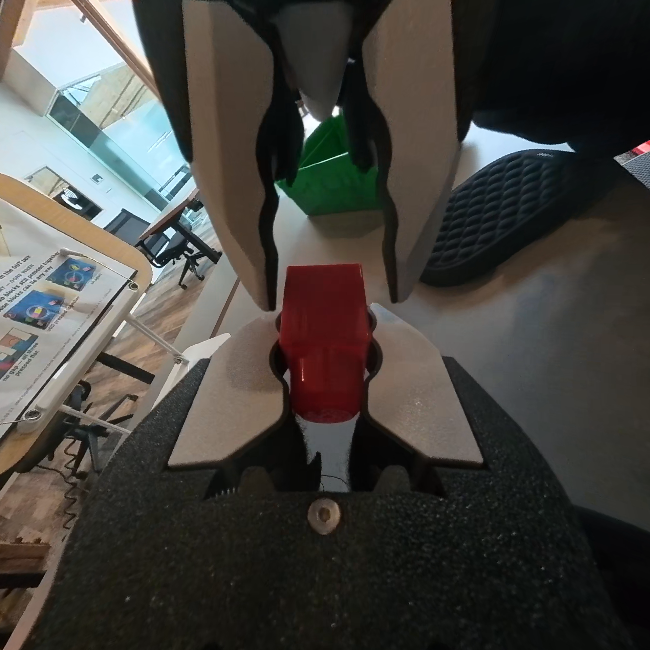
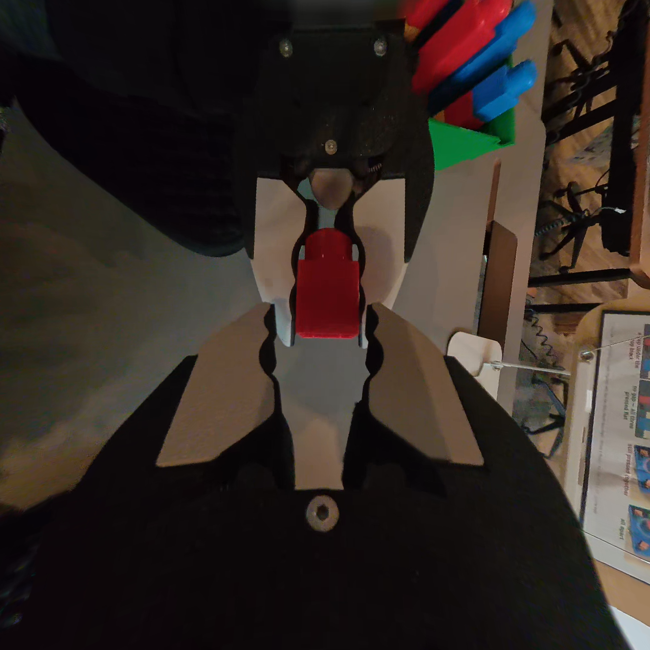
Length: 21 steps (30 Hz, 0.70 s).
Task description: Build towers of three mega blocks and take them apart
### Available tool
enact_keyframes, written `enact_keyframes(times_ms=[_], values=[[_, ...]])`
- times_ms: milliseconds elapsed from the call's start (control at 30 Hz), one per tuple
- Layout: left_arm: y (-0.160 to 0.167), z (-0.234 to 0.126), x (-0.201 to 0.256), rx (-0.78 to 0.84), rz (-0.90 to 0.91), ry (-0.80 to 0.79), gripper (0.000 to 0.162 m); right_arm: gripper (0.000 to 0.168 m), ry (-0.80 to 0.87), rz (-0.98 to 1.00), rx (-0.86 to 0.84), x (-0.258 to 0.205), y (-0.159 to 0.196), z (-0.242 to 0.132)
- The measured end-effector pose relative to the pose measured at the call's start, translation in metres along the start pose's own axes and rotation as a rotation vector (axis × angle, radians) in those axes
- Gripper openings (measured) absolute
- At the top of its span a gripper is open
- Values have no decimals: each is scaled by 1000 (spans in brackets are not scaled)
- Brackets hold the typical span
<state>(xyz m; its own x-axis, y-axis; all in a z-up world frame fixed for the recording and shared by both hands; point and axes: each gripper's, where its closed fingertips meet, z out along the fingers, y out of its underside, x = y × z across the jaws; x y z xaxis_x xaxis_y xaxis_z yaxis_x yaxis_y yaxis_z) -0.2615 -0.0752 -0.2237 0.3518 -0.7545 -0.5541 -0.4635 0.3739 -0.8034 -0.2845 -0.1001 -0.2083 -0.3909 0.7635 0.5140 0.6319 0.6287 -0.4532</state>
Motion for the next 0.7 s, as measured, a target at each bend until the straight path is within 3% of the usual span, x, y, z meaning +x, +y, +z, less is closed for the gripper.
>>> enact_keyframes(times_ms=[167, 333, 433, 700], values=[[3, 1, 1, -21, 5, 4, 41, 34, 21, -28, -47, 2, 2, 5], [-2, 1, -1, 10, -20, -10, 42, 34, 39, -5, 14, 5, -1, 1], [-8, -1, -8, 53, -60, -42, 61, 34, 90, 43, 71, 14, 0, -8], [-21, -9, -37, 136, -208, -184, 133, 34, 239, 237, 121, 41, 37, -45]])
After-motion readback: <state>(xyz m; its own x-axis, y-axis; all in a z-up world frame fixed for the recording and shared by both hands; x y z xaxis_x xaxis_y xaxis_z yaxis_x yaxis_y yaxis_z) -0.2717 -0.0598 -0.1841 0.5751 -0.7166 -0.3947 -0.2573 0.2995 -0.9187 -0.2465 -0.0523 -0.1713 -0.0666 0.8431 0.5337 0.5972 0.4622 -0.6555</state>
